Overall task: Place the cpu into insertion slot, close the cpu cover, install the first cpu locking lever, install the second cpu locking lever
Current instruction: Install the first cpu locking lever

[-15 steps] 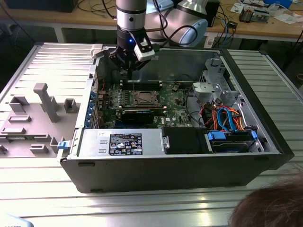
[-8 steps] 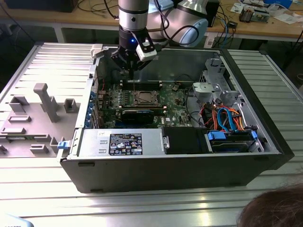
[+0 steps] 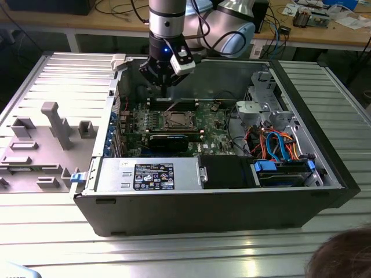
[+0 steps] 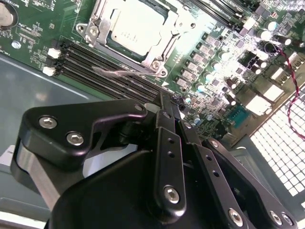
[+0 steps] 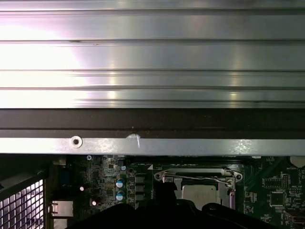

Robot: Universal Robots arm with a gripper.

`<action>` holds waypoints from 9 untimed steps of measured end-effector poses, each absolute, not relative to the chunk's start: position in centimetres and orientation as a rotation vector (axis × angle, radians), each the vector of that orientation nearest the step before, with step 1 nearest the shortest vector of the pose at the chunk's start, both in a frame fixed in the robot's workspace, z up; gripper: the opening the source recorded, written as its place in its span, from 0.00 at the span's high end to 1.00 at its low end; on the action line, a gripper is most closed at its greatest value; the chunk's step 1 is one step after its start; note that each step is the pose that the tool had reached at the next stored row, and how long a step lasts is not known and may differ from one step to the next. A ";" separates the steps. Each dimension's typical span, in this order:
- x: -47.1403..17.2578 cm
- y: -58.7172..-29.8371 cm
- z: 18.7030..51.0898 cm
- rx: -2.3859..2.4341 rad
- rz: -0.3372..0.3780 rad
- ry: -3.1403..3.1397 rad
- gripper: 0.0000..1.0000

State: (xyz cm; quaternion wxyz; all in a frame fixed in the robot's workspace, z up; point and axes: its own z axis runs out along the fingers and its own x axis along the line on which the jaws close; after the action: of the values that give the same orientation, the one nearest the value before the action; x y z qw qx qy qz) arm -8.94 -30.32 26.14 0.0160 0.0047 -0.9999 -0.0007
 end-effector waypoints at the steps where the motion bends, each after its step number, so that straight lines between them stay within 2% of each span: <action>1: -8.8 -30.3 26.1 0.015 -0.002 -3.110 0.89; 9: -8.2 -30.3 26.1 0.015 -0.002 -3.110 0.89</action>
State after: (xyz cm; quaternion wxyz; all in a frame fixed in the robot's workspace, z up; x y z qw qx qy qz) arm -8.24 -30.33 26.14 0.0160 0.0047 -0.9999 -0.0007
